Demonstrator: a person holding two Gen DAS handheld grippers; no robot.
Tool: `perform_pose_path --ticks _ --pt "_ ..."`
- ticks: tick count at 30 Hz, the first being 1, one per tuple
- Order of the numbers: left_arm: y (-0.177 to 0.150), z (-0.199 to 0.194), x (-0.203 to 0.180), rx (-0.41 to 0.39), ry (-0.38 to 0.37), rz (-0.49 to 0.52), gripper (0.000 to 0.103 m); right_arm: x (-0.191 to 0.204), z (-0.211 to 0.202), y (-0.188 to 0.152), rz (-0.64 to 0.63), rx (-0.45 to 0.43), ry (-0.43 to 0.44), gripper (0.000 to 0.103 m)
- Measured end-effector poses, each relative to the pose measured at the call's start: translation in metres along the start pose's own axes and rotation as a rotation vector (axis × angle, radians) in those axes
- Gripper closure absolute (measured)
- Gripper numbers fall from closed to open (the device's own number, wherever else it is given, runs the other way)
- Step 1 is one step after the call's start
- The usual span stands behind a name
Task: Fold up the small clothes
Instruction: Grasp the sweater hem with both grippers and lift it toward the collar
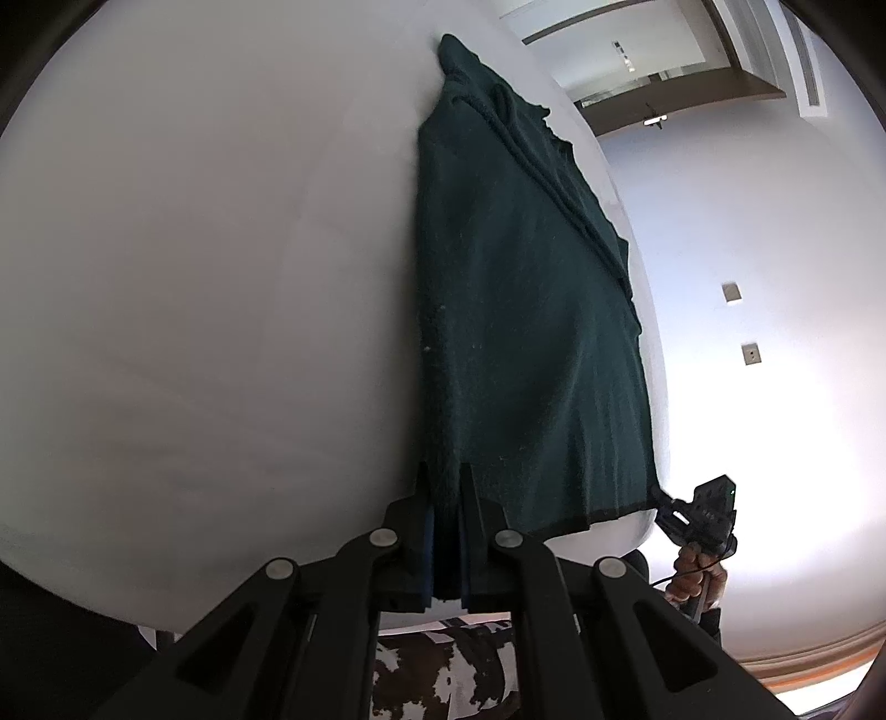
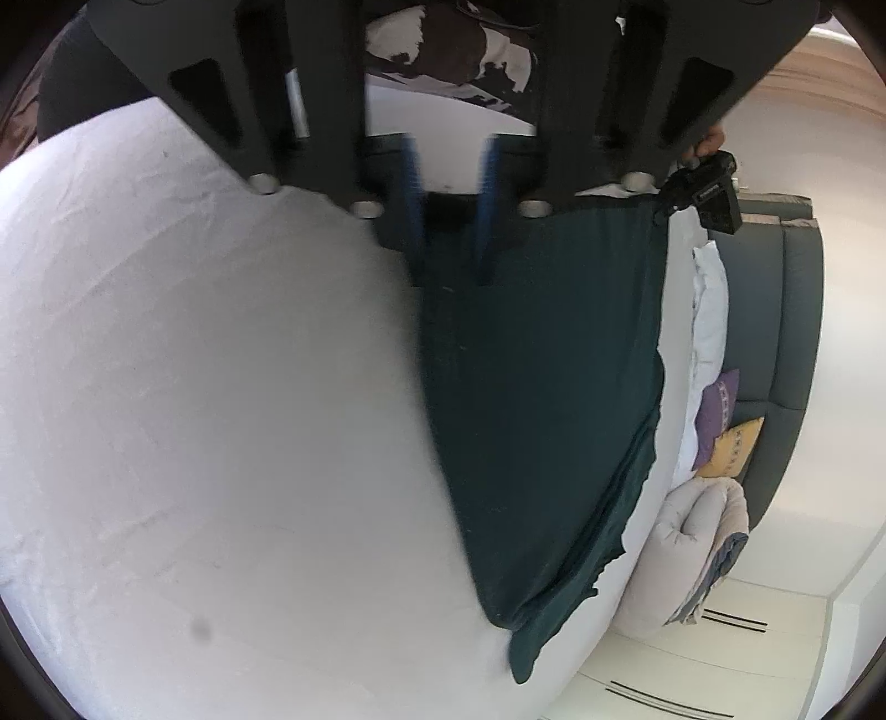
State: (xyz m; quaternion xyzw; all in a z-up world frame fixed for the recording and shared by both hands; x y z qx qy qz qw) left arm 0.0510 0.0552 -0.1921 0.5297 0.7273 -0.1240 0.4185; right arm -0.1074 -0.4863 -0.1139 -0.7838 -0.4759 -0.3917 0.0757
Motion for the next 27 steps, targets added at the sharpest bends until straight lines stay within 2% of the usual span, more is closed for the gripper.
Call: perform_pose_path --ticks 6,10,14,18,23,27 --pt "0.006 -0.011 -0.009 -0.036 -0.064 -0.025 0.098 0.006 -0.008 0.000 -0.022 -0.025 0.011 0.097" --pt "0.011 -0.022 -0.015 -0.072 -0.106 -0.044 0.098 0.018 -0.021 0.012 -0.003 -0.075 0.078 0.097" --pt "0.016 -0.028 -0.021 -0.097 -0.142 -0.059 0.098 0.033 -0.021 0.015 -0.036 -0.067 0.102 0.097" --pt "0.023 -0.031 -0.025 -0.113 -0.185 -0.095 0.098 0.045 -0.018 0.023 -0.012 -0.076 0.141 0.097" --pt "0.043 -0.035 -0.032 -0.148 -0.229 -0.129 0.098 0.064 -0.014 0.046 0.000 -0.106 0.177 0.097" --pt "0.072 -0.036 -0.044 -0.194 -0.262 -0.141 0.098 0.083 -0.007 0.077 0.007 -0.147 0.208 0.097"
Point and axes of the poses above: each gripper's, at about its wrist camera, not at the fingertips, and z roughly the way its jaws point, x to its left, y to its top, the point moved 9 cm from there along z, roughly the way its jaws point, and after that the axes turned 11 degrees about -x, right-handed, at the moved point
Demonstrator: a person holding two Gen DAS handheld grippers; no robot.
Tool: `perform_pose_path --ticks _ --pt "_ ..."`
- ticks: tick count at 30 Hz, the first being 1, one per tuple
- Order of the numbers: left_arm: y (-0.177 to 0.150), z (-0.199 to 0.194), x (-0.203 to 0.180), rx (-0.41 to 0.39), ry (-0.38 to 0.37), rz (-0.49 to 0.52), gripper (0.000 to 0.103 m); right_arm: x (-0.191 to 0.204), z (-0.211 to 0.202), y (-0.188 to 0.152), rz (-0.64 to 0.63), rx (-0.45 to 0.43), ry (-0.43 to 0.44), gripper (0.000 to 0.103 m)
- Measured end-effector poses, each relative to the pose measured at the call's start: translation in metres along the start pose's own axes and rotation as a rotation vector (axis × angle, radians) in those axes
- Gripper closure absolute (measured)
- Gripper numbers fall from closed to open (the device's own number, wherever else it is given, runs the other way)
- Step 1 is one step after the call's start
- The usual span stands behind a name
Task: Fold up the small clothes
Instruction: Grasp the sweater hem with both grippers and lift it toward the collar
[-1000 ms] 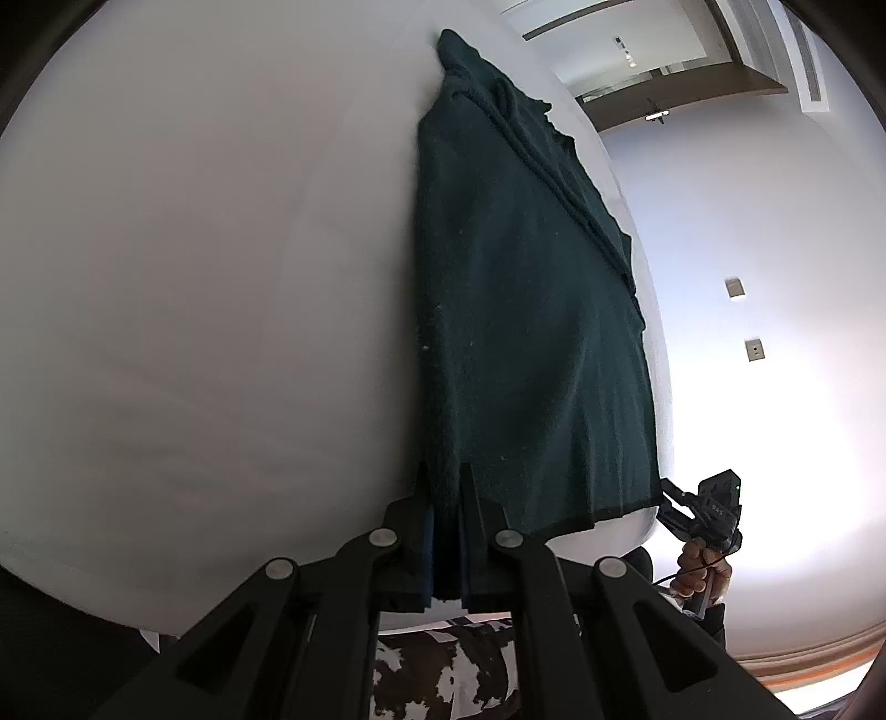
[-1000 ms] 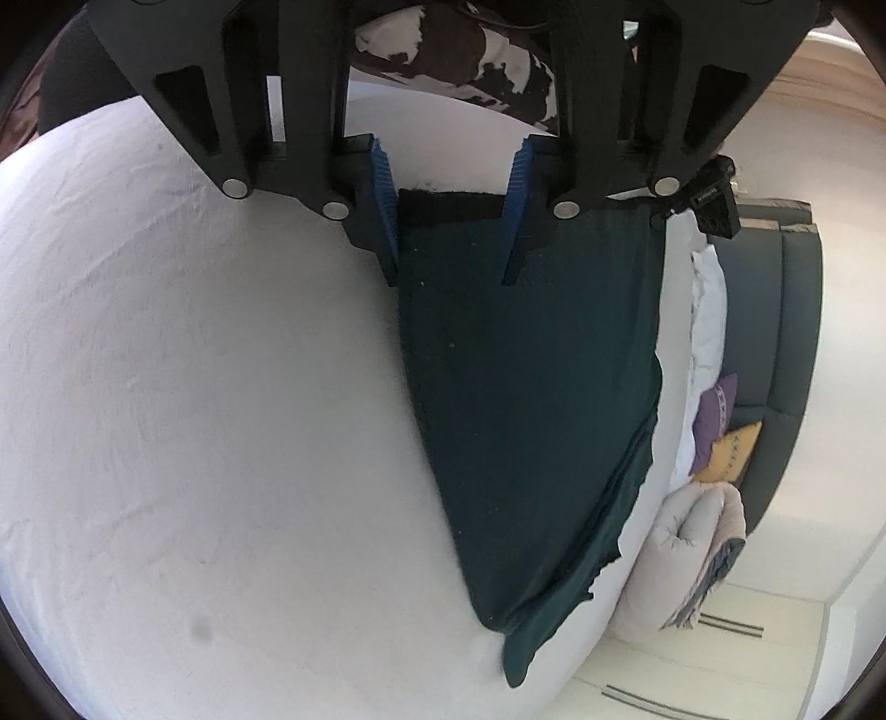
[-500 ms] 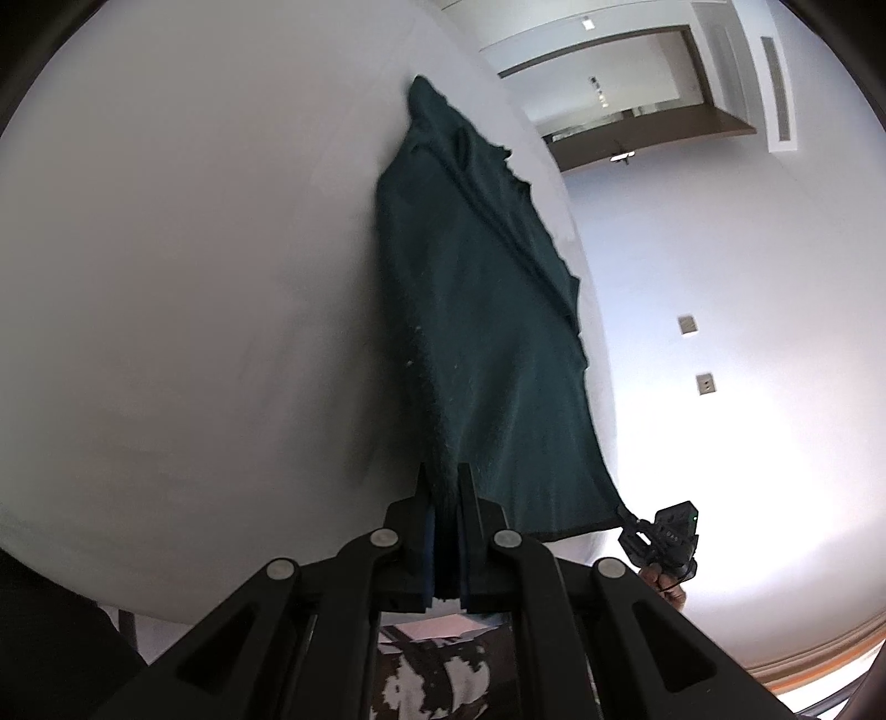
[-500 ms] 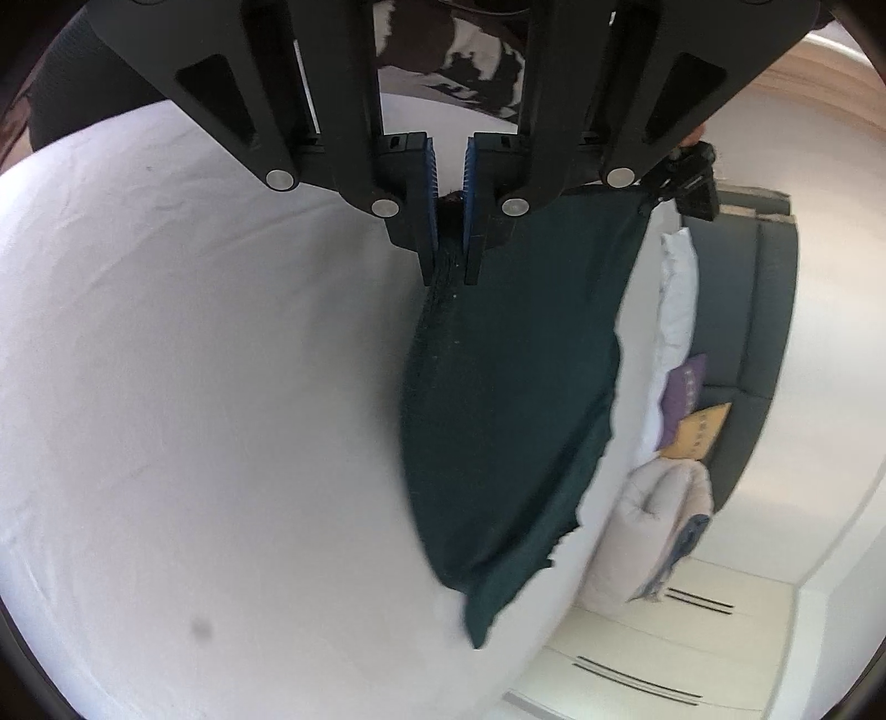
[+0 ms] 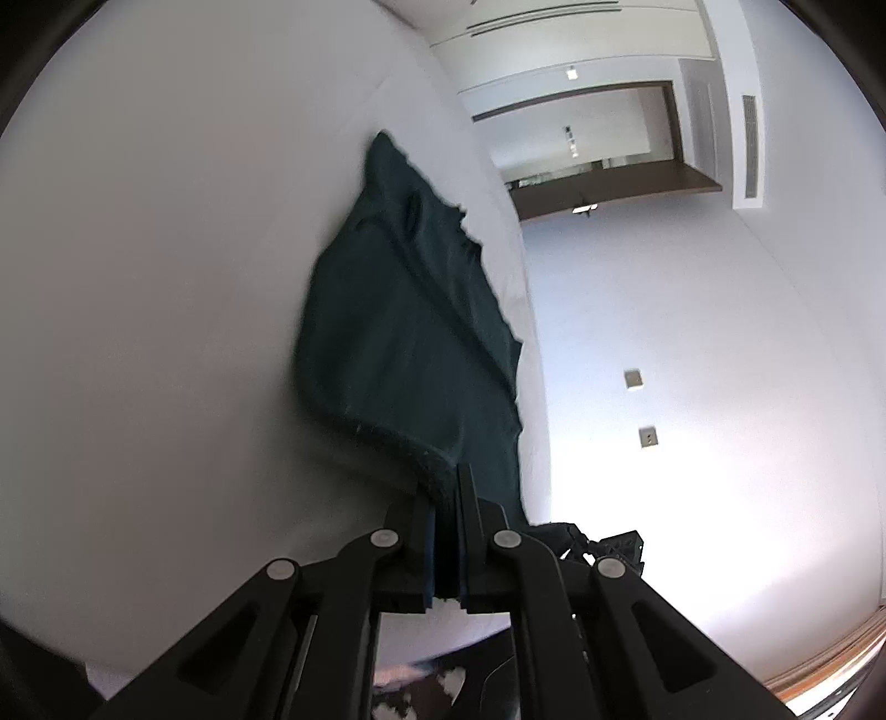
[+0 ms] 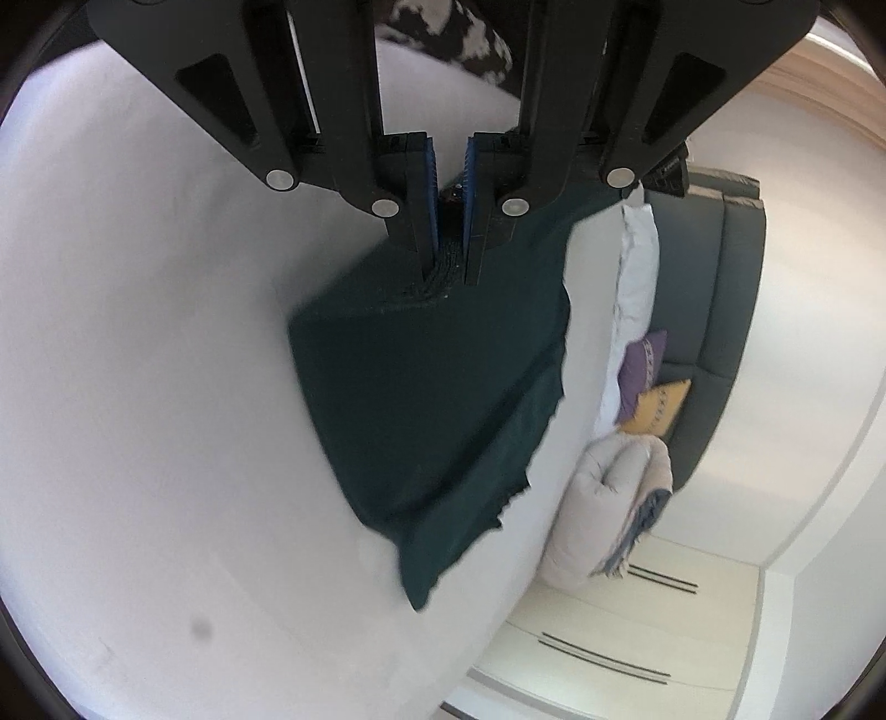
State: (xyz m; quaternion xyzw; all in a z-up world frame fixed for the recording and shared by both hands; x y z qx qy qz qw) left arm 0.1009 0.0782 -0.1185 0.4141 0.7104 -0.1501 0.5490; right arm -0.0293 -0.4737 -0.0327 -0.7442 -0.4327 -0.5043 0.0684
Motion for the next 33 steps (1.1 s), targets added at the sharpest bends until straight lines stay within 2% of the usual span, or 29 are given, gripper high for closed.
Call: perform_pose_path --ticks 8,15,22,32,33 --pt "0.066 0.036 -0.034 -0.074 -0.038 0.022 0.098 0.039 0.050 0.076 -0.008 -0.074 0.016 0.097" --pt "0.126 0.085 -0.040 -0.105 -0.024 -0.002 0.098 0.057 0.103 0.149 -0.004 -0.145 -0.013 0.097" --pt "0.179 0.141 -0.035 -0.113 0.022 -0.015 0.098 0.051 0.154 0.209 0.002 -0.193 -0.069 0.097" --pt "0.234 0.205 -0.009 -0.122 0.086 -0.055 0.098 0.034 0.232 0.264 0.015 -0.206 -0.156 0.097" --pt "0.237 0.209 -0.006 -0.124 0.093 -0.056 0.098 0.032 0.239 0.262 0.018 -0.207 -0.161 0.097"
Point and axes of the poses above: each gripper's, at about its wrist camera, not at the fingertips, and z roughly the way its jaws point, x to its left, y to its top, the point moved 9 cm from there along z, roughly the way its jaws point, and after that the axes turned 11 degrees about -x, right-handed, at the moved point
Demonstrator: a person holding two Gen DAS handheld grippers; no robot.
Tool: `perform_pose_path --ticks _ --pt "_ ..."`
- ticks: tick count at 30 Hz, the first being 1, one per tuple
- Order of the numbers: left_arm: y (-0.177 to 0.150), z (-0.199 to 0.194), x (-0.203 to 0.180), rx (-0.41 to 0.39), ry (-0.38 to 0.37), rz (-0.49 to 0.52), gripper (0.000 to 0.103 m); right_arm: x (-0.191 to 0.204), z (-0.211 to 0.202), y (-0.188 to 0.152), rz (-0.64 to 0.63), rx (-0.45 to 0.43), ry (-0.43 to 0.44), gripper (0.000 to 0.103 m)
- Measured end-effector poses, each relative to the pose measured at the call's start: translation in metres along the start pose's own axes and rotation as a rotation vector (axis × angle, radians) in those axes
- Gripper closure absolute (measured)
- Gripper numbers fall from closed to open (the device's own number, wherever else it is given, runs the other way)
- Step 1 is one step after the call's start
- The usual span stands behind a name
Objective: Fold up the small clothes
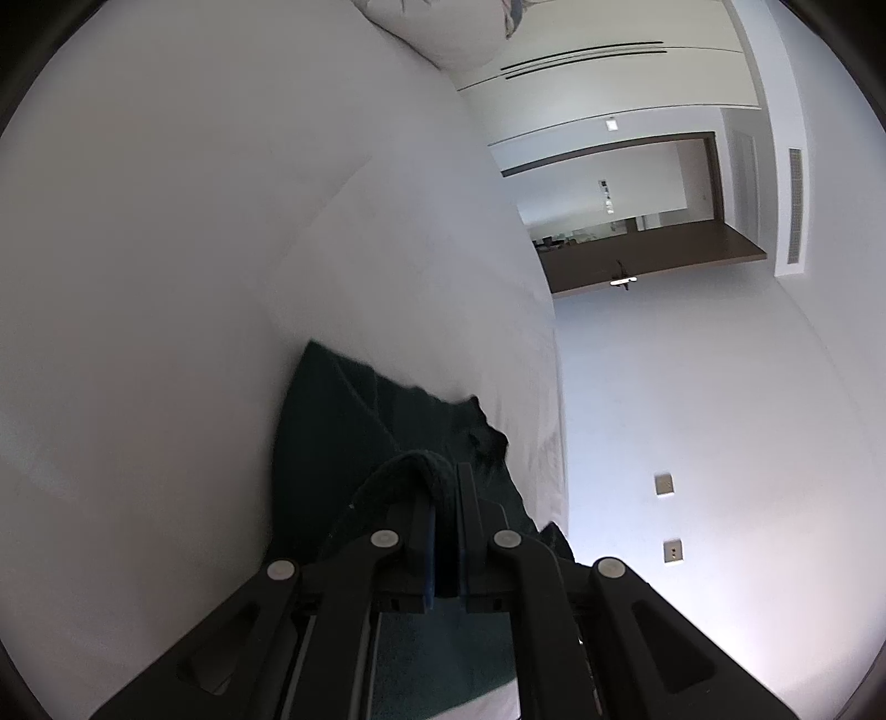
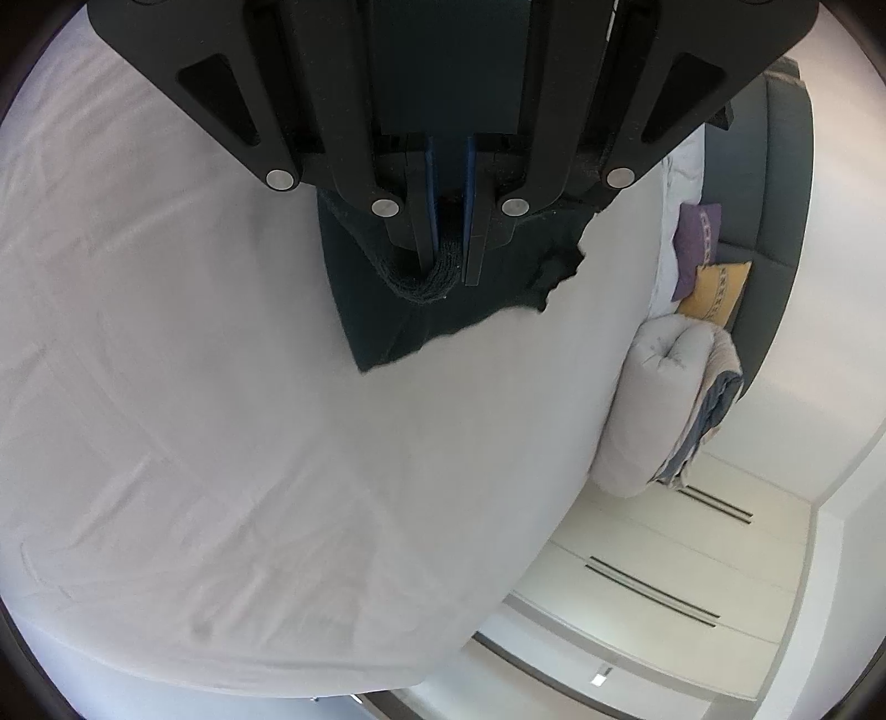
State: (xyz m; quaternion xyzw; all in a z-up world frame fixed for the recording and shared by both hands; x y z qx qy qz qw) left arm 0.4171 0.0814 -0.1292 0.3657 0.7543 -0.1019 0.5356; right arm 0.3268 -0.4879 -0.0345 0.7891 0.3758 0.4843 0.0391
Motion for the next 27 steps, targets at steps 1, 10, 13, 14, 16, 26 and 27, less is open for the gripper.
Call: perform_pose_path --ticks 1,10,13,14,16,26,27 --pt "0.004 0.006 0.002 0.000 0.006 -0.004 0.098 -0.001 0.009 0.003 0.004 -0.001 -0.011 0.097" --pt "0.007 0.058 0.037 0.042 0.137 0.059 0.081 -0.037 0.079 0.006 0.088 0.063 -0.130 0.095" --pt "0.005 0.055 0.040 0.021 0.134 0.064 0.048 -0.037 0.087 0.001 0.059 0.053 -0.126 0.088" --pt "0.007 0.051 0.042 0.010 0.141 0.062 0.040 -0.034 0.087 0.001 0.042 0.045 -0.116 0.081" --pt "0.011 0.043 0.047 -0.016 0.161 0.042 0.032 -0.030 0.081 0.001 0.027 0.019 -0.107 0.071" --pt "-0.017 0.014 -0.005 -0.090 0.184 0.283 0.031 0.002 0.039 -0.013 -0.085 -0.069 -0.116 0.040" --pt "-0.023 0.018 -0.011 -0.082 0.190 0.319 0.031 0.011 0.041 -0.020 -0.112 -0.053 -0.101 0.040"
Point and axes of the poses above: each gripper's, at about its wrist camera, not at the fingertips, and z roughly the way its jaws point, x to its left, y to its top, the point moved 9 cm from there along z, roughly the way its jaws point, and after that the axes turned 11 degrees about -x, right-handed, at the moved point
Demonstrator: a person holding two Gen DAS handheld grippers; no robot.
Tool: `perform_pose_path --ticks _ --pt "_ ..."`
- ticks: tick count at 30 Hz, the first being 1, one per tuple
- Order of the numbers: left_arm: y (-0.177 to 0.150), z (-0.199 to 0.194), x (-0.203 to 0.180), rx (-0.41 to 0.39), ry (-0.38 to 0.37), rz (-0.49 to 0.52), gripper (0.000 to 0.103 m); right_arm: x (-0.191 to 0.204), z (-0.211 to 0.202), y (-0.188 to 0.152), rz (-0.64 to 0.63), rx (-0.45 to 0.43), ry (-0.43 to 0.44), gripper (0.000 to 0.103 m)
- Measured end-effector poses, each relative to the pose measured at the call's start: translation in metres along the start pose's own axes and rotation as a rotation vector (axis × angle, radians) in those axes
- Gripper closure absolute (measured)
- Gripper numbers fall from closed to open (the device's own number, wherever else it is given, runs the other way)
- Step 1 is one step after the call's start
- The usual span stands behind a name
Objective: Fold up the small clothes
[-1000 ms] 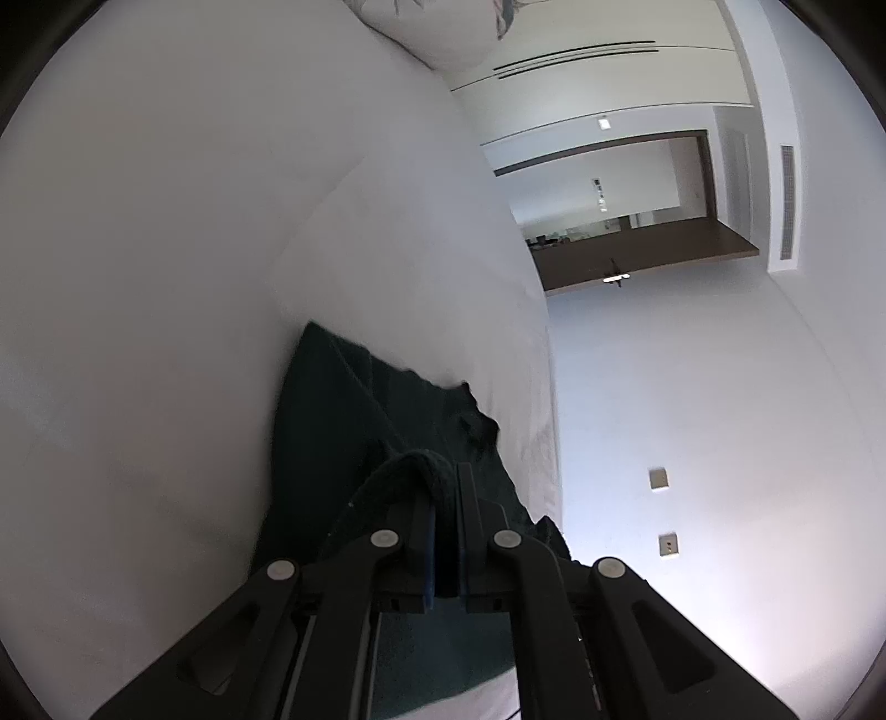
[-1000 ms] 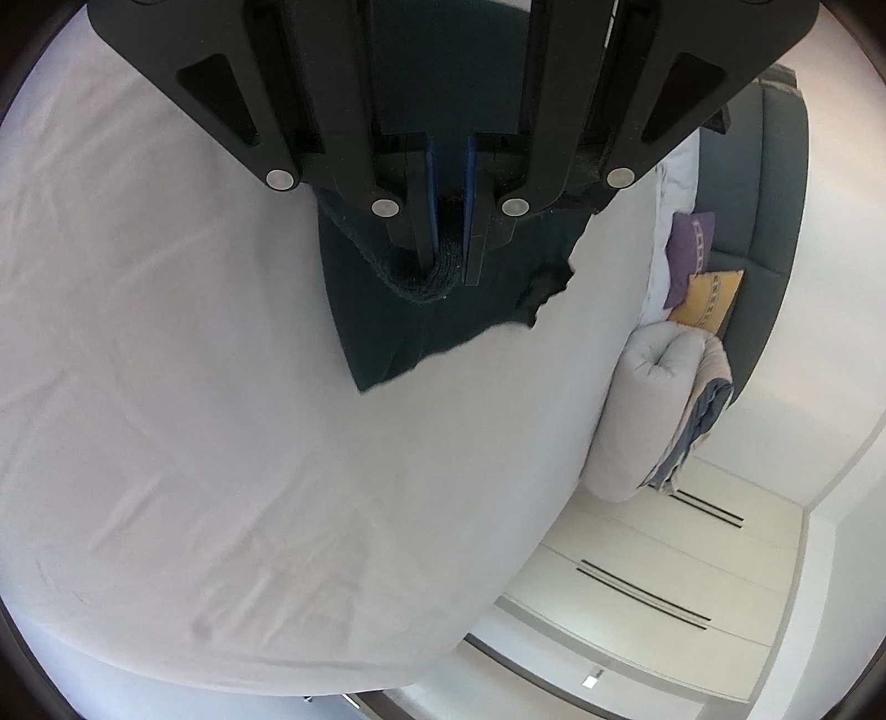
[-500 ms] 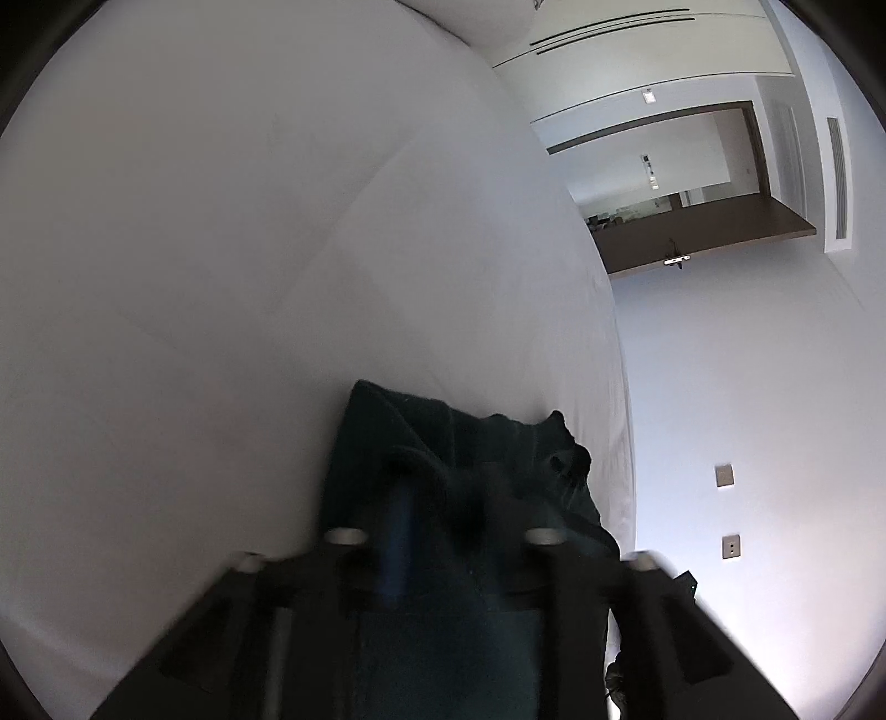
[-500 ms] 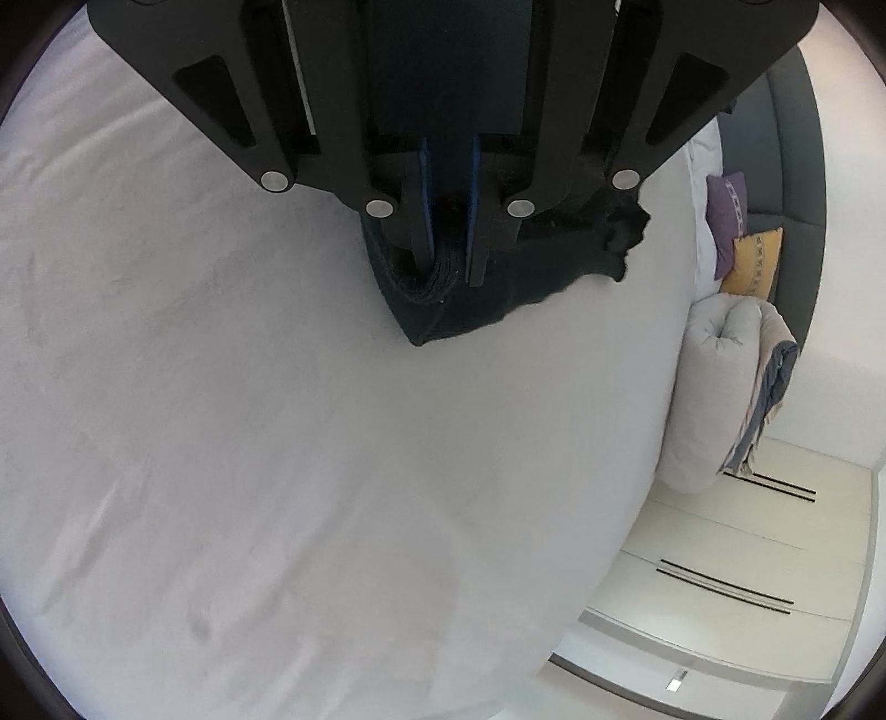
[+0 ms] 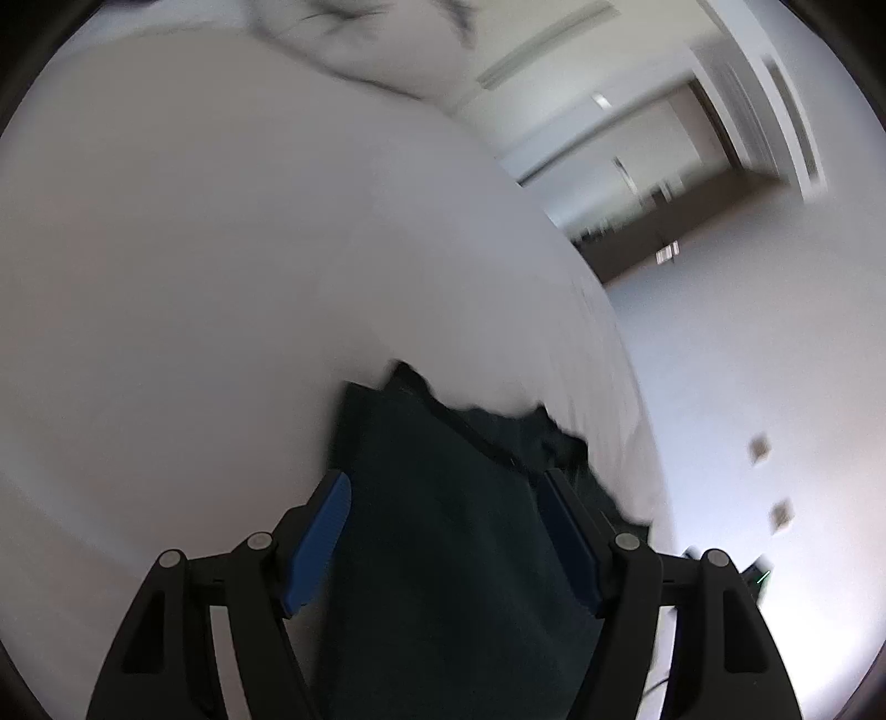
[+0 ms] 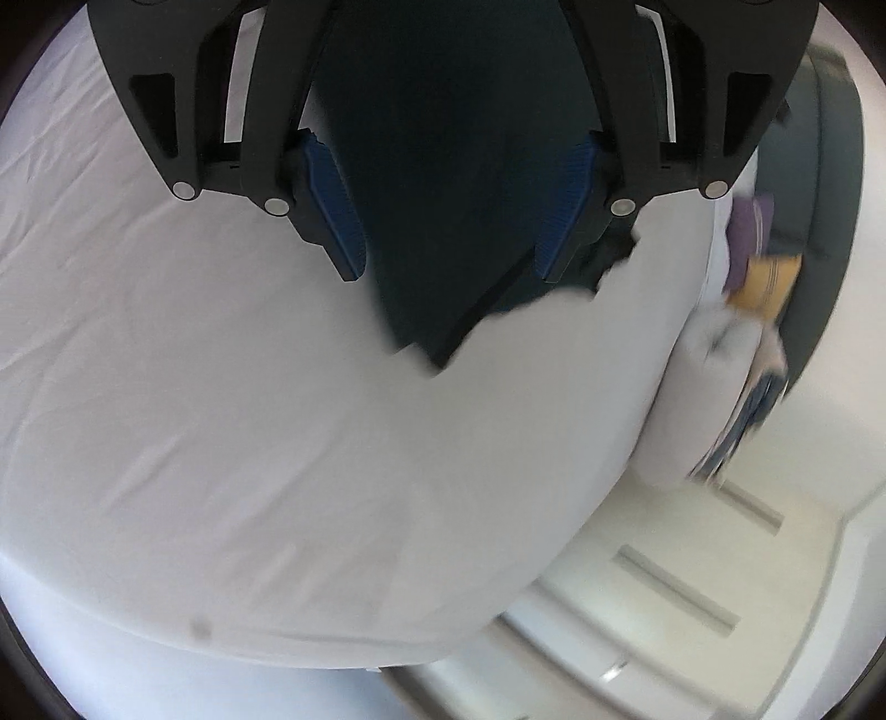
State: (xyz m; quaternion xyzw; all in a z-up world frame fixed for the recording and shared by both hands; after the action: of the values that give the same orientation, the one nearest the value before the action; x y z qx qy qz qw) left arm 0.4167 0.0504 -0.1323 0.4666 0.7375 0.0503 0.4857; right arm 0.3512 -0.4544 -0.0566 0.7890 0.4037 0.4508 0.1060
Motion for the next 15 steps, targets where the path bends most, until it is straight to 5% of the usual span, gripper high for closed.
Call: perform_pose_path --ticks 7,11,15 --pt "-0.031 0.043 -0.029 0.023 0.102 0.248 0.035 0.075 0.042 -0.066 -0.144 0.156 0.110 0.041" --pt "-0.043 0.052 0.006 0.035 0.138 0.203 0.063 0.063 0.064 -0.081 -0.118 0.151 0.101 0.045" --pt "-0.039 0.043 0.022 0.029 0.110 0.164 0.074 0.043 0.065 -0.076 -0.084 0.093 0.083 0.047"
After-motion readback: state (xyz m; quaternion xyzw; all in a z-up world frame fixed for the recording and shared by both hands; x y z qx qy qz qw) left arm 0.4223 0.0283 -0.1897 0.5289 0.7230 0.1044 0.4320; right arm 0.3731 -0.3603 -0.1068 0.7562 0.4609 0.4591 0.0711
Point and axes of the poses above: each gripper's, at about its wrist camera, not at the fingertips, and z roughly the way its jaws point, x to its left, y to its top, the point moved 9 cm from there along z, roughly the way its jaws point, and after that the axes turned 11 degrees about -x, right-handed, at the moved point
